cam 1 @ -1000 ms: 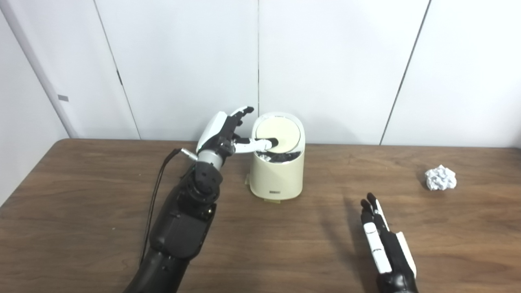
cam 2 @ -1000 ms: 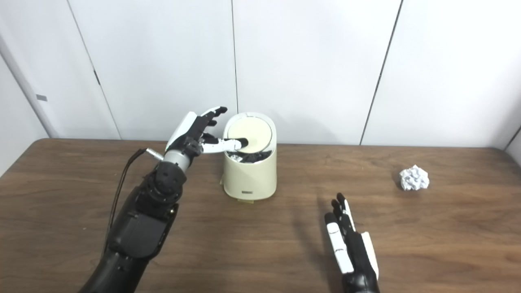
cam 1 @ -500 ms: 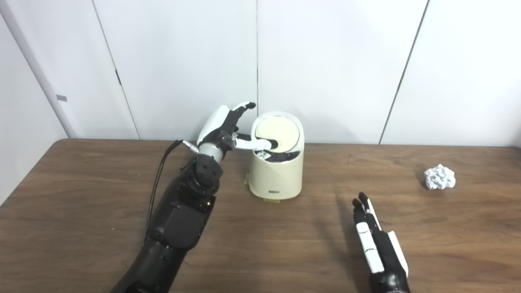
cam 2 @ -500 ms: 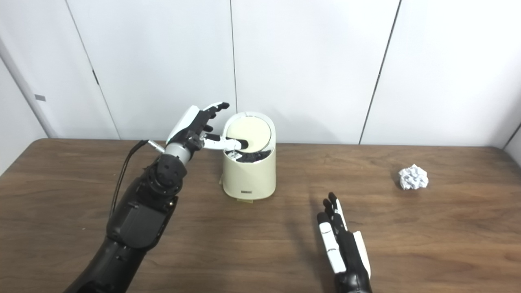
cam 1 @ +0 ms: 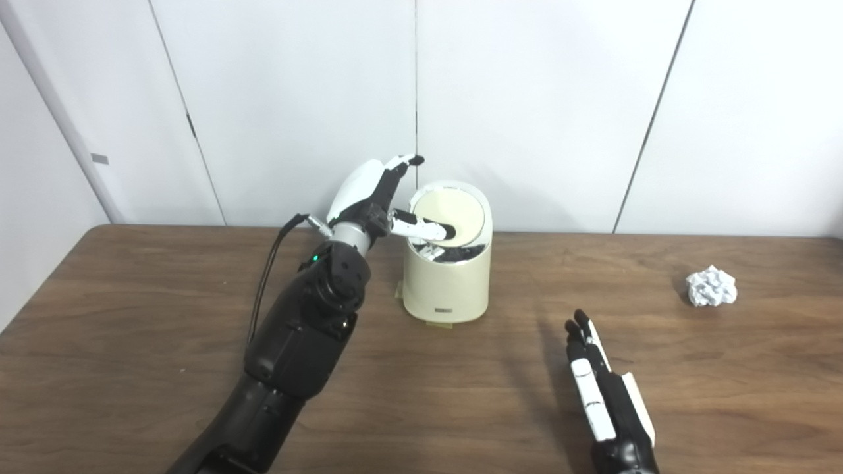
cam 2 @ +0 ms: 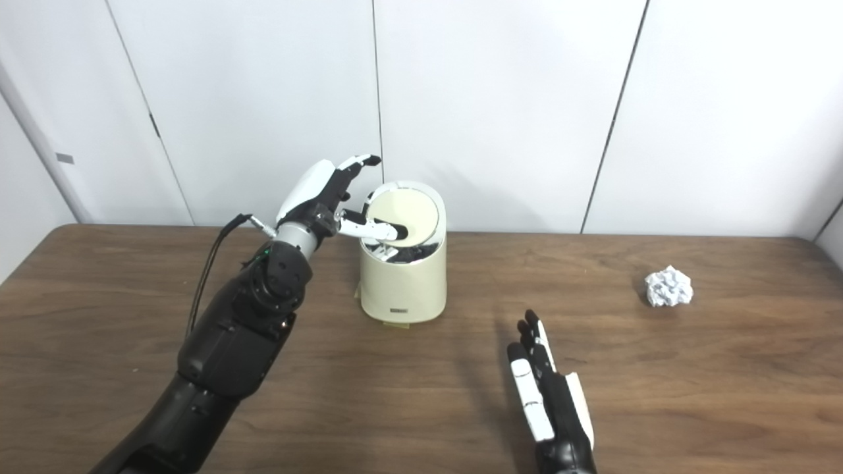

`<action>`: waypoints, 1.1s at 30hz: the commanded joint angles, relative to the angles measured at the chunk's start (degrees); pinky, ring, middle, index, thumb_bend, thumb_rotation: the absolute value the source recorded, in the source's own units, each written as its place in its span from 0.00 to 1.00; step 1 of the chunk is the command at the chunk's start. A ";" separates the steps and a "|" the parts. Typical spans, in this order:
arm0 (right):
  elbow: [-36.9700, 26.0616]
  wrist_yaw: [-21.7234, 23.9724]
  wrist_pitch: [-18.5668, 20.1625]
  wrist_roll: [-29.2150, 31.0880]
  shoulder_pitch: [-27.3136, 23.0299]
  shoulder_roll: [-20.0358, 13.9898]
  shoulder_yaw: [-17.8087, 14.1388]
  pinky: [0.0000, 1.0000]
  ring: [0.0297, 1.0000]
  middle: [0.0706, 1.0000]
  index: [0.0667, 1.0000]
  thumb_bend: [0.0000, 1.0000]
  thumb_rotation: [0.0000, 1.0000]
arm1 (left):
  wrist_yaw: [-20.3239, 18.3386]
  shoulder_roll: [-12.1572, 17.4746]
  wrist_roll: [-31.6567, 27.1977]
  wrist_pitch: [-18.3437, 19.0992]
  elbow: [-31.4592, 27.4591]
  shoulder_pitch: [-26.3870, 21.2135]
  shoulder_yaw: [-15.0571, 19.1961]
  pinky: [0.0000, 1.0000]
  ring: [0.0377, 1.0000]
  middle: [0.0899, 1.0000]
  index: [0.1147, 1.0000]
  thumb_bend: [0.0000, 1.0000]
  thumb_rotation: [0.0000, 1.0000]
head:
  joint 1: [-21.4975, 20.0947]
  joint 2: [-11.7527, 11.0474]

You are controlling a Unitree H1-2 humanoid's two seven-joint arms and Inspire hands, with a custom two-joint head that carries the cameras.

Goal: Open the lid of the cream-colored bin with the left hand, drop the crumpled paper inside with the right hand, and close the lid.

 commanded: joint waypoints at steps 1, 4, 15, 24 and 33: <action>-2.47 -0.03 -1.97 0.11 -0.12 0.77 0.22 1.00 1.00 0.98 1.00 0.50 0.93 | 0.94 0.37 1.97 -2.11 -1.43 -3.88 -1.17 0.85 0.96 0.98 0.95 0.87 0.09 | 0.03 0.14; -2.67 -0.15 -1.94 -0.31 -0.14 0.81 0.34 1.00 0.99 0.98 1.00 0.51 0.93 | 1.64 1.16 3.72 -3.63 -0.85 -4.14 -2.85 0.83 0.95 0.97 0.94 0.90 0.07 | 0.04 0.23; -2.64 -0.12 -2.36 0.24 -0.23 1.29 0.50 1.00 1.00 0.98 1.00 0.53 0.91 | -4.26 4.65 14.64 -2.09 0.05 -7.71 -10.66 0.91 0.97 0.98 0.97 0.93 0.03 | -0.47 0.59; -2.31 -0.06 -3.26 0.09 -0.51 1.30 0.95 1.00 1.00 0.97 1.00 0.52 0.93 | -6.87 4.26 21.00 -0.43 1.40 -9.14 -13.73 0.91 0.98 0.98 0.98 0.96 0.00 | -0.30 0.50; -2.79 -0.25 -3.15 -0.02 -0.35 1.36 0.79 1.00 0.99 0.97 1.00 0.53 0.93 | -8.12 4.44 21.95 -1.72 0.82 -8.70 -13.61 0.89 0.98 0.98 0.98 0.90 0.00 | -0.22 0.76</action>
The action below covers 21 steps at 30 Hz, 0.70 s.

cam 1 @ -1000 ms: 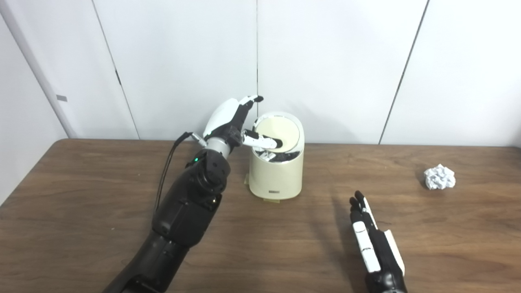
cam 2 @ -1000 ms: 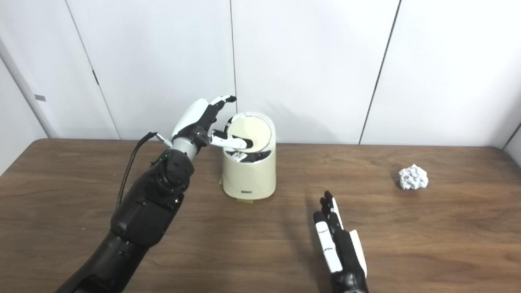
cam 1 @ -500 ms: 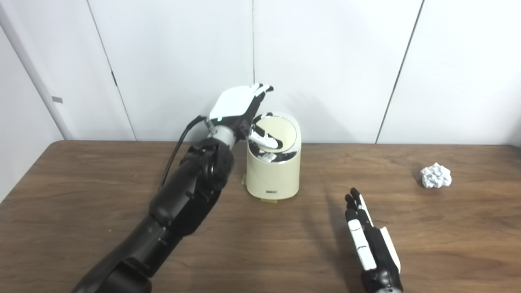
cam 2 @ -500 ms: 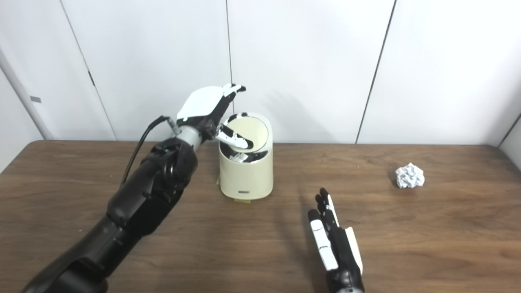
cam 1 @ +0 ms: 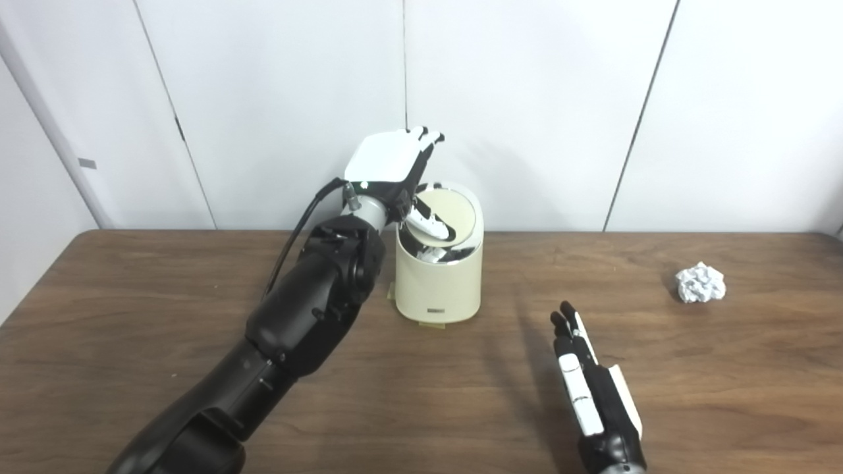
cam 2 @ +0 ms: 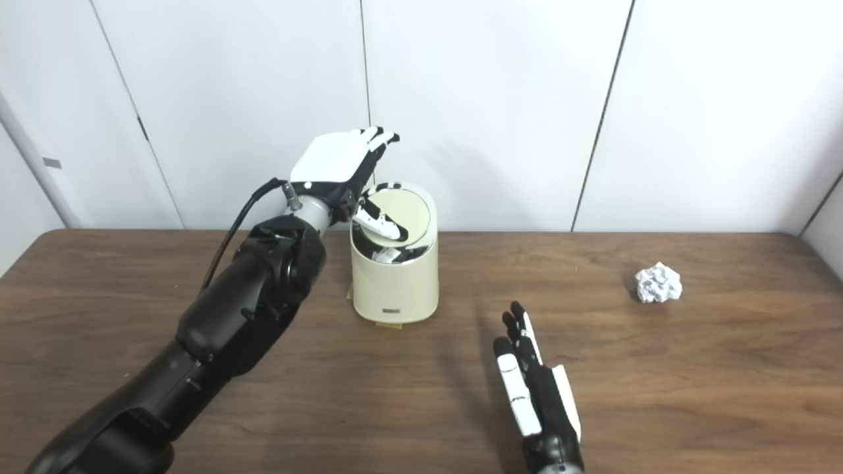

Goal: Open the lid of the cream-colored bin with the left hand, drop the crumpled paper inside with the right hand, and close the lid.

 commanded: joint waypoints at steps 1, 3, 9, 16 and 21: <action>-1.91 -0.19 -2.43 0.05 -0.31 0.68 0.01 1.00 0.99 0.97 1.00 0.52 0.93 | -1.57 0.03 1.20 0.56 -0.60 -1.50 0.01 0.88 0.97 0.98 0.97 0.91 0.00 | -0.03 0.08; -1.97 -0.13 -2.46 0.04 -0.30 0.60 0.03 1.00 0.99 0.97 1.00 0.52 0.93 | -2.32 -0.20 0.35 0.90 -1.84 -1.23 0.84 0.87 0.96 0.97 0.96 0.92 0.00 | -0.09 0.16; -2.22 -0.17 -1.93 -0.09 -0.20 0.49 -0.13 1.00 1.00 0.97 1.00 0.52 0.93 | 5.12 -4.98 -12.43 -4.87 -5.26 3.25 12.06 0.78 0.91 0.93 0.93 0.76 0.20 | -0.22 0.40; -2.34 -0.01 -1.64 -0.24 -0.01 0.08 -0.38 1.00 0.99 0.97 1.00 0.51 0.93 | 5.70 -7.59 -18.77 -3.64 -10.14 4.94 17.61 0.69 0.83 0.88 0.93 0.58 0.52 | -0.17 0.02; -2.52 -0.06 -1.06 -0.10 -0.07 0.09 -0.78 1.00 0.99 0.97 1.00 0.52 0.93 | 4.32 -7.34 -23.55 -1.85 -14.99 7.54 20.11 0.69 0.83 0.87 0.90 0.54 0.56 | -0.12 0.24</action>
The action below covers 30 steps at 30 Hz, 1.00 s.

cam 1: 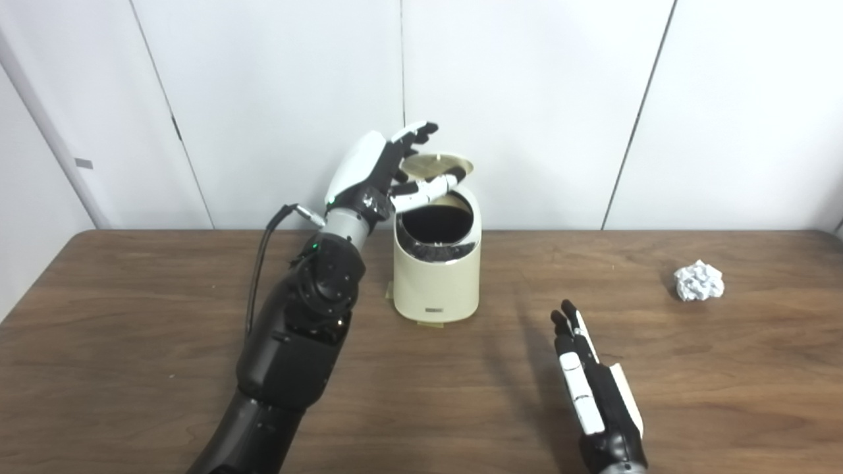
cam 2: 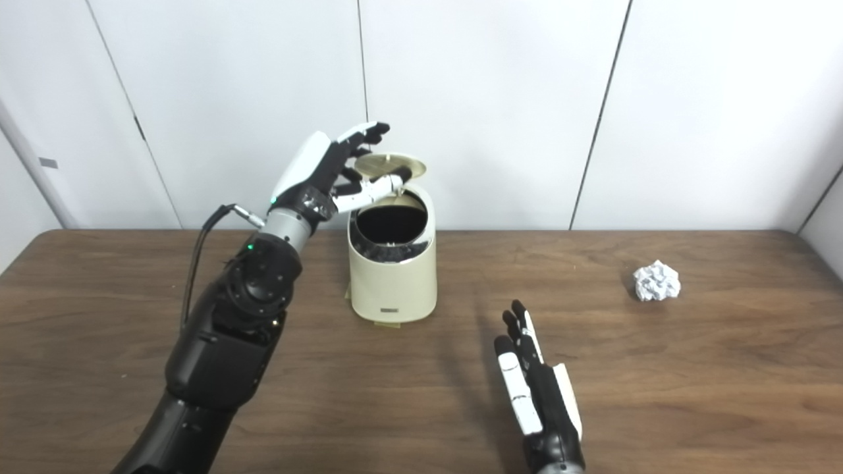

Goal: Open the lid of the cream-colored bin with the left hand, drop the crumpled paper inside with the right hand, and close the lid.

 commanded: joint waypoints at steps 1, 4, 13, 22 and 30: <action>-2.26 -0.12 -1.04 0.31 -0.13 0.23 -0.52 1.00 0.99 0.97 1.00 0.51 0.92 | -0.28 0.43 -1.77 0.86 -3.97 -0.43 1.23 0.71 0.84 0.88 0.91 0.53 0.61 | -0.04 0.13; -2.41 -0.10 -0.83 0.50 -0.18 0.29 -0.78 1.00 0.99 0.97 1.00 0.51 0.92 | -0.73 1.33 -3.18 2.21 -6.87 2.36 2.15 0.73 0.86 0.89 0.91 0.52 0.64 | -0.13 0.26; -2.32 0.10 -1.81 1.65 -0.38 -0.12 -1.84 1.00 0.99 0.97 1.00 0.51 0.90 | 2.35 1.97 -6.65 0.06 -15.92 16.97 5.71 0.84 0.88 0.89 0.92 0.45 0.72 | -0.83 0.57; -3.28 0.30 -1.49 3.21 -0.70 -0.86 -4.39 1.00 0.98 0.98 1.00 0.52 0.87 | 5.61 1.88 -9.74 -5.58 -19.42 28.50 7.98 0.90 0.92 0.90 0.95 0.48 0.82 | -1.59 1.06; -4.36 -0.41 -0.45 -0.76 -2.78 -3.31 -6.36 0.95 0.97 0.96 0.98 0.68 0.63 | 6.61 1.17 -14.26 -6.68 -19.43 33.03 10.32 0.92 0.92 0.90 0.93 0.53 0.83 | -5.36 2.21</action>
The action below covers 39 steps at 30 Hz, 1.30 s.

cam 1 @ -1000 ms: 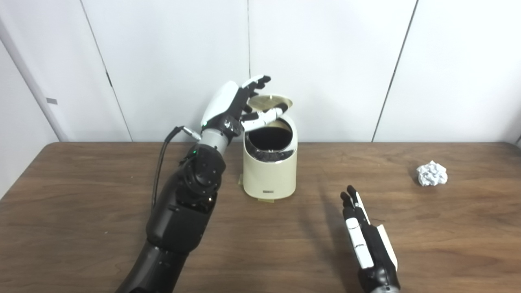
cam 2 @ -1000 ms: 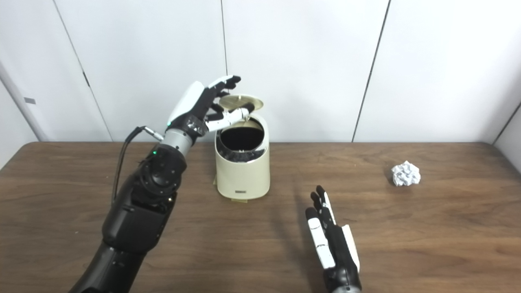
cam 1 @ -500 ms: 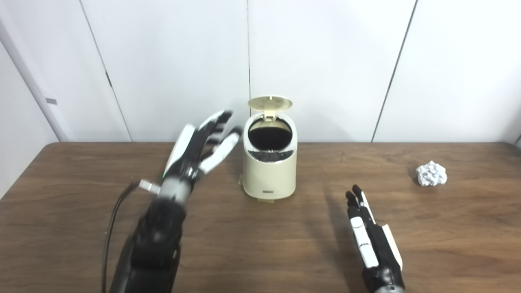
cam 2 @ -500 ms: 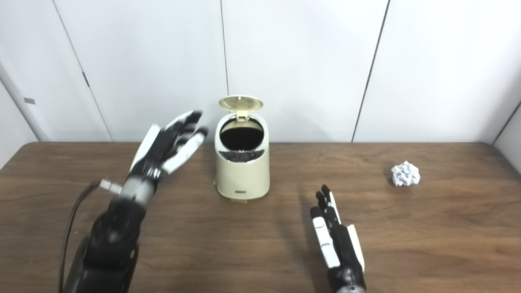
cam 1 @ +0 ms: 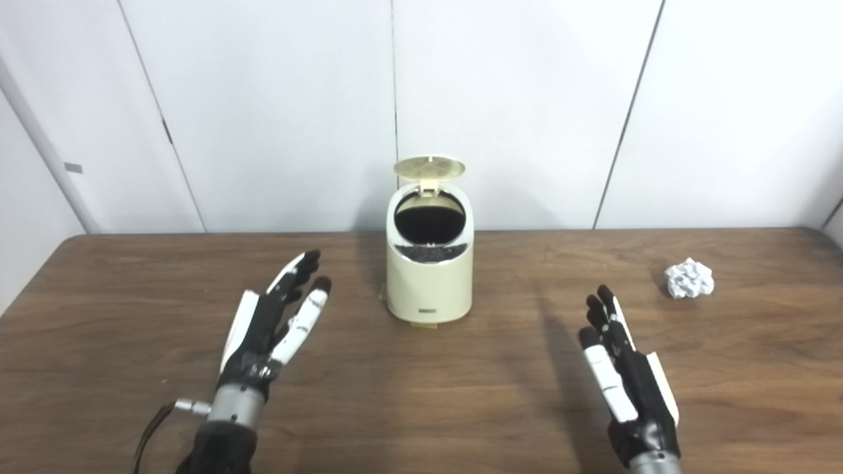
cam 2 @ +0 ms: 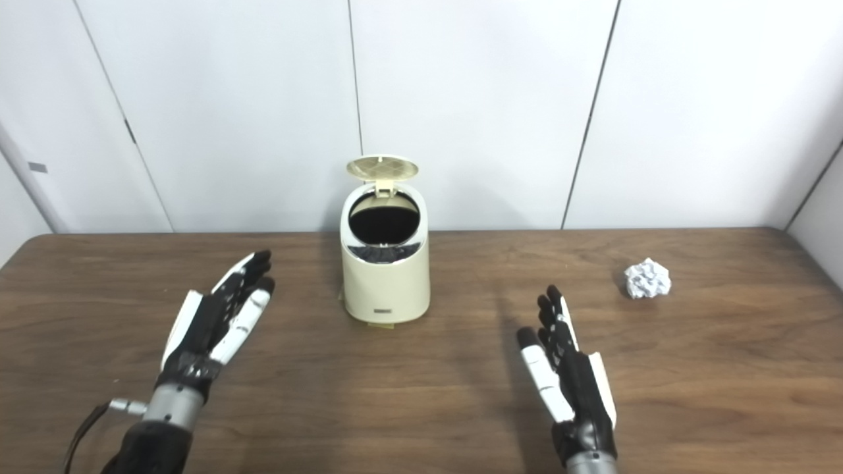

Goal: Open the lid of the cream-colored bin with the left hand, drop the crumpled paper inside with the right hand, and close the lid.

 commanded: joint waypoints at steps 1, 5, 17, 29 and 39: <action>-1.81 -1.42 -0.50 -4.17 -2.22 -1.59 -0.49 0.94 0.95 0.95 0.97 0.70 0.58 | 1.10 -0.25 -1.76 -2.05 -1.61 -0.57 1.03 0.91 0.92 0.90 0.94 0.54 0.81 | -0.97 0.28; -0.75 -3.59 1.75 -9.98 -4.74 -4.20 -2.53 0.90 0.91 0.92 0.94 0.76 0.44 | 0.78 -0.72 -5.27 -2.14 -1.44 0.88 2.47 0.85 0.90 0.90 0.95 0.53 0.76 | -4.70 0.80; -0.27 -2.87 13.27 -16.48 -14.75 -11.09 -6.04 0.81 0.87 0.88 0.89 0.79 0.25 | 0.86 1.03 -8.62 -1.72 -0.17 0.19 5.22 0.94 0.94 0.92 0.96 0.52 0.72 | -17.98 -0.19; 4.58 -1.39 19.06 -26.97 -22.65 -19.58 -3.58 0.68 0.80 0.87 0.89 0.84 0.22 | 0.50 2.26 -7.95 1.80 -2.30 0.37 5.67 0.91 0.92 0.91 0.95 0.44 0.74 | -26.72 -1.45; 11.73 6.16 20.17 -34.57 -28.23 -26.52 -3.30 0.86 0.91 0.87 0.85 0.87 0.18 | 0.69 3.47 -7.15 2.79 -2.48 0.59 5.65 0.85 0.90 0.88 0.92 0.52 0.73 | -26.67 -0.89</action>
